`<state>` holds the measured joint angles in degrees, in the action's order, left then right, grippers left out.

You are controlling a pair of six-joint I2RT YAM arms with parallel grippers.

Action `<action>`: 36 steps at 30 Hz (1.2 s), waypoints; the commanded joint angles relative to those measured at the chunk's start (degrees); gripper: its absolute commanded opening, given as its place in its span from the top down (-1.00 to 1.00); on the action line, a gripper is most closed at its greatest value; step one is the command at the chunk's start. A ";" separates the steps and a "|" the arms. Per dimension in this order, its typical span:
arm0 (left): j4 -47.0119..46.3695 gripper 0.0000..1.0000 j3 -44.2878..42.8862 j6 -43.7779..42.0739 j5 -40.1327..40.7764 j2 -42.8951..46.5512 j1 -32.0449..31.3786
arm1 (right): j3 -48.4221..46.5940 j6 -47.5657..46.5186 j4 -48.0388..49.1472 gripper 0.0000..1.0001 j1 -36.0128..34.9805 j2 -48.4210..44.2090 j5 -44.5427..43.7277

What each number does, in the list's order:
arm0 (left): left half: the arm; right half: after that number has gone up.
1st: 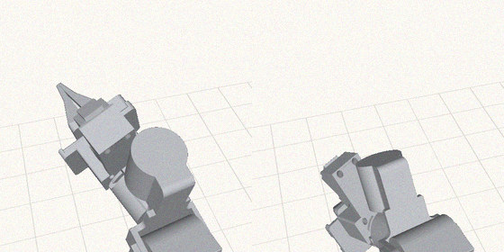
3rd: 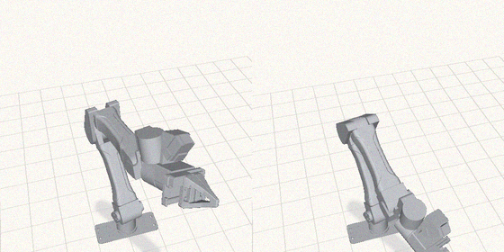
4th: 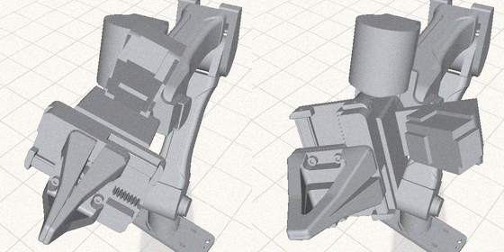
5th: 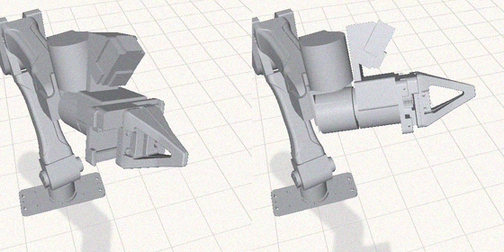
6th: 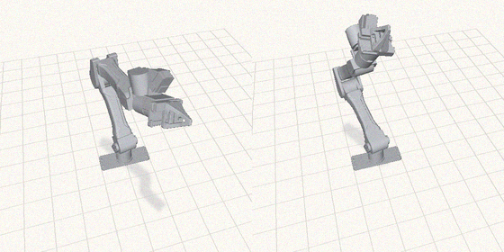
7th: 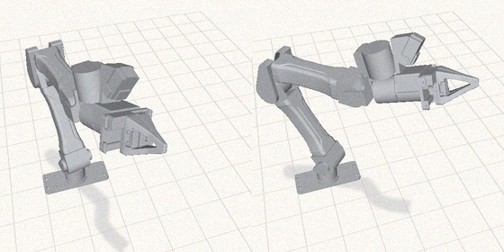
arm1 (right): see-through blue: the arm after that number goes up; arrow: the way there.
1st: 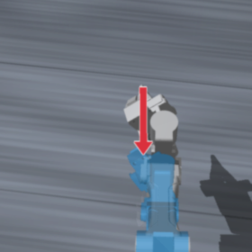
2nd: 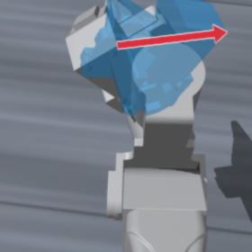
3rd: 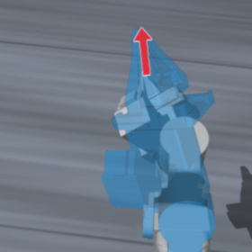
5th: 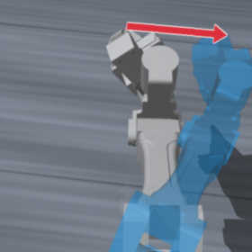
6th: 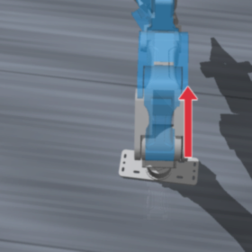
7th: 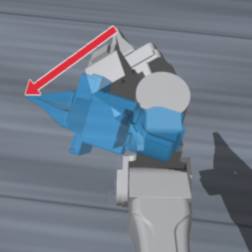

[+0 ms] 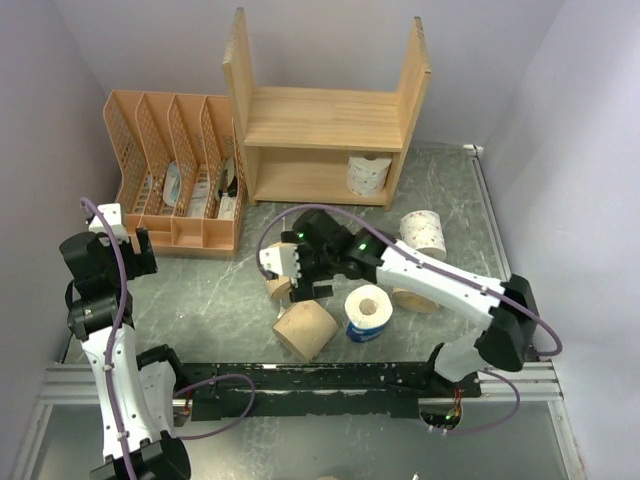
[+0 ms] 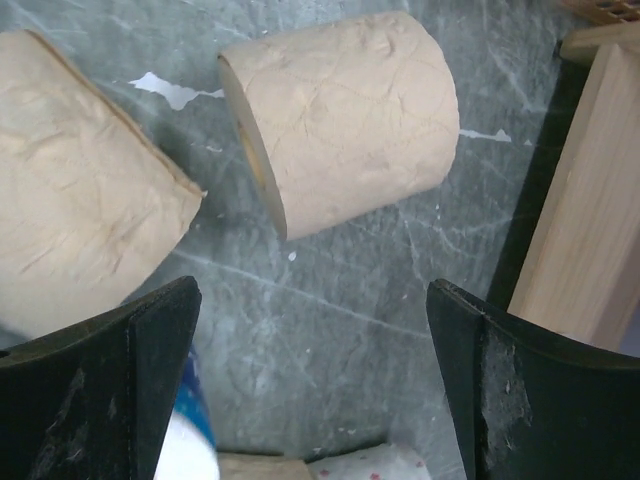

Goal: Place and organize the paper towels onto the shelf

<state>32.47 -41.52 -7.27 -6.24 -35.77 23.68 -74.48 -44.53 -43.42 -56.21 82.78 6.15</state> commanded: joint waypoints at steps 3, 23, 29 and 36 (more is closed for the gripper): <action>-0.74 -0.91 -1.15 -0.32 -0.69 2.51 1.43 | 1.89 -1.98 10.84 -0.89 -3.40 4.83 -8.71; -0.74 -0.91 -1.02 -0.64 -1.47 3.51 1.38 | 6.63 -3.11 20.21 -0.44 -5.85 14.11 -15.59; -0.74 -0.91 -0.87 -0.73 -1.66 3.78 1.42 | 5.61 -2.27 21.07 0.15 -5.89 17.27 -16.74; -0.74 -0.91 -0.83 -0.73 -1.73 4.22 1.40 | 4.52 0.82 20.33 1.00 -5.85 20.61 -18.93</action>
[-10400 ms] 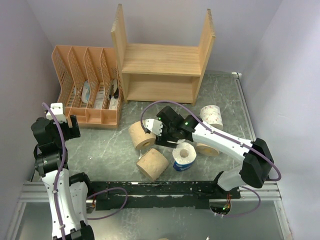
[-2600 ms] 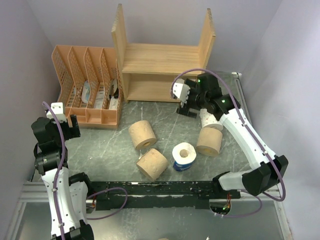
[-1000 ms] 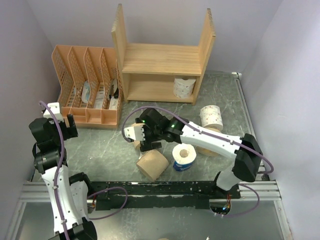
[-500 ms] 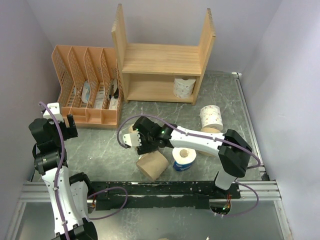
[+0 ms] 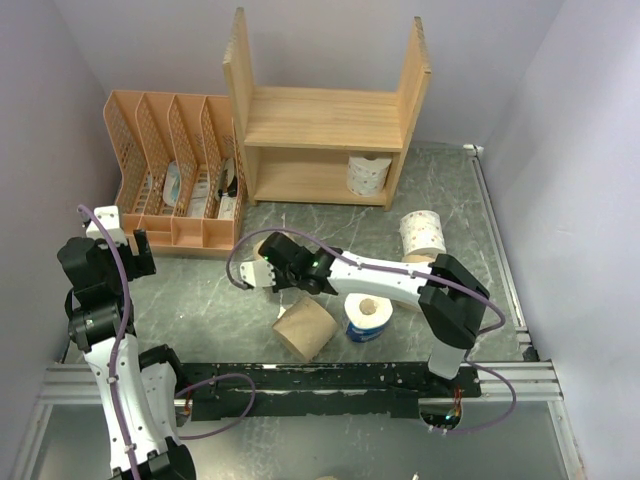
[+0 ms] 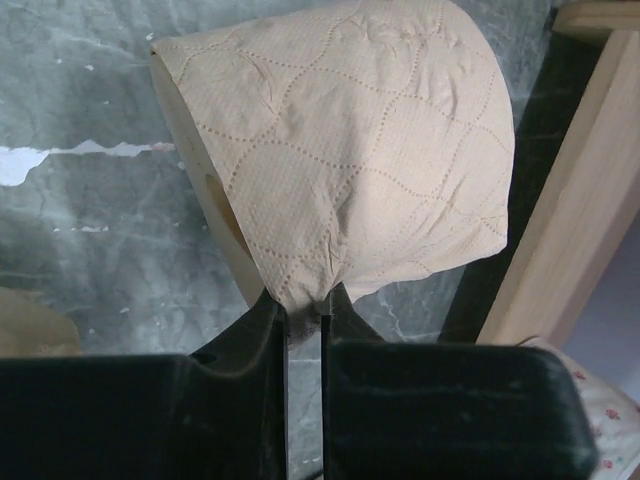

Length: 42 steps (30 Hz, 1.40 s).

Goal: Place and organize the paper towels onto the shelf

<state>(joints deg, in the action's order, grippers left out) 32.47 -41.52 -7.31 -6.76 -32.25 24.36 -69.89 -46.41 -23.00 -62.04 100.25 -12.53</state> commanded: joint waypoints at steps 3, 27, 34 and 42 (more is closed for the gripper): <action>-0.74 -0.92 -0.84 -0.71 -1.21 0.70 0.71 | 1.32 3.90 1.02 1.00 0.12 0.65 -0.40; -0.74 -0.90 -1.10 -0.47 -0.88 -0.87 0.69 | -24.96 44.11 -18.82 1.00 16.51 -8.61 10.32; -0.82 -0.89 -1.19 -0.38 -0.58 -1.13 0.76 | -29.99 49.32 -22.99 1.00 20.56 -7.08 16.06; -0.83 -0.89 -1.15 -0.25 -0.17 -1.59 0.71 | -28.51 78.24 -15.63 1.00 26.48 -16.35 9.21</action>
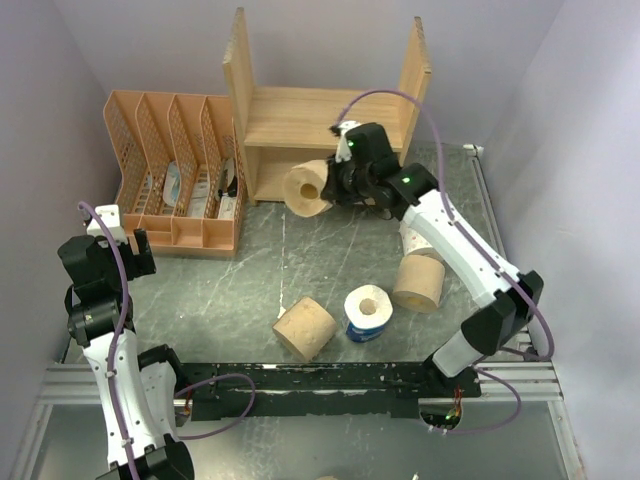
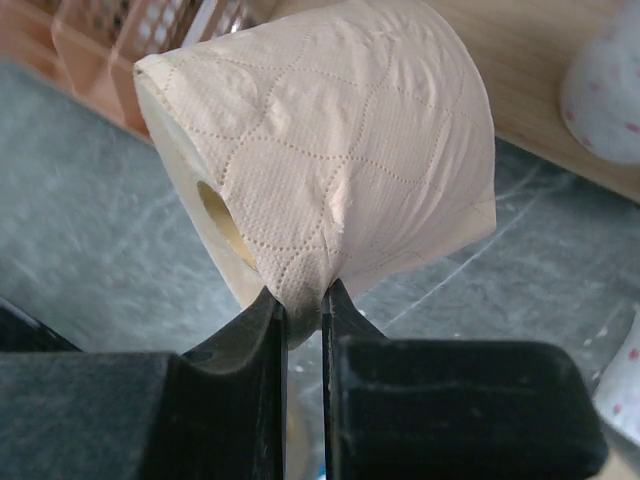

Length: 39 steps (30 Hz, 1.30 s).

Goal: Place and organize the paper towels onto the shelf

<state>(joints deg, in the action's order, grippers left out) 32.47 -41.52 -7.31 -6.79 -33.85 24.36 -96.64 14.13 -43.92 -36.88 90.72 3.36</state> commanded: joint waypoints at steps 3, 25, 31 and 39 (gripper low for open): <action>-0.83 -0.89 -1.28 -0.25 -0.07 -0.16 0.73 | -7.87 23.36 1.87 1.00 2.54 -4.71 -7.14; -0.83 -0.86 -1.18 -0.25 -0.06 0.32 0.83 | -10.08 68.44 10.61 1.00 22.01 0.01 7.23; -0.83 -0.87 -1.16 -0.20 0.00 0.36 0.78 | -10.51 70.41 13.10 1.00 22.11 1.79 -1.29; -0.83 -0.88 -1.03 -0.24 -0.11 0.89 0.79 | -9.36 69.98 14.83 1.00 22.66 3.18 -7.05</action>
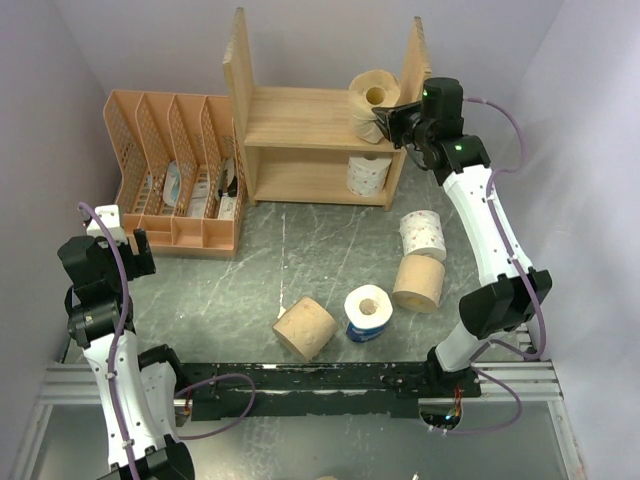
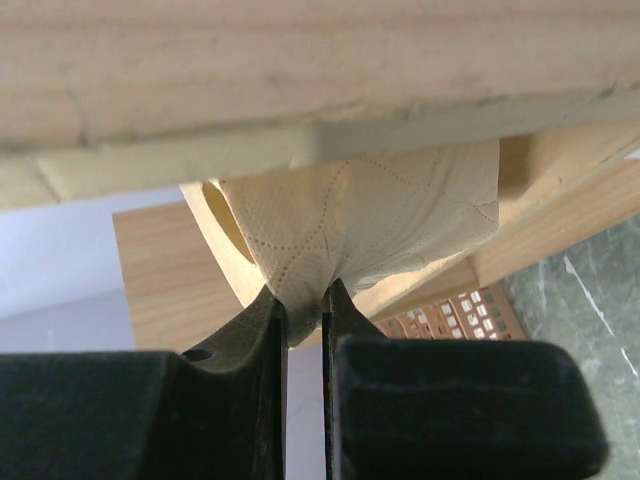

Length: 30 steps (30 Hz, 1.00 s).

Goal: Place and organize the paper towels onto the shelf

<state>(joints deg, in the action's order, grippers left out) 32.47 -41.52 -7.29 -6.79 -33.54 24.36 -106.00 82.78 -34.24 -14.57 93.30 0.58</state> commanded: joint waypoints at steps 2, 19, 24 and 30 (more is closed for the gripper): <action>-0.83 -0.88 -1.10 -0.27 -0.16 0.58 0.80 | 0.31 1.10 5.84 1.00 0.48 0.97 -4.76; -0.78 -0.87 -1.00 -0.49 -0.65 1.03 0.78 | -2.99 -15.23 10.76 -1.00 1.54 -1.75 2.39; -0.83 -0.87 -0.93 -0.62 -0.94 1.55 0.80 | -2.77 -44.66 7.02 -1.00 -6.44 -7.51 5.63; -0.74 -0.87 -1.01 -0.80 -1.28 1.17 0.78 | 12.26 -89.41 -2.95 -1.00 -18.55 -16.22 23.80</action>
<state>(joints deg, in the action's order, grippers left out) 32.47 -41.52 -7.33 -6.83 -32.51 24.36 -102.76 31.18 -28.34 -28.21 82.35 8.67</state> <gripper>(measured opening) 0.937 1.000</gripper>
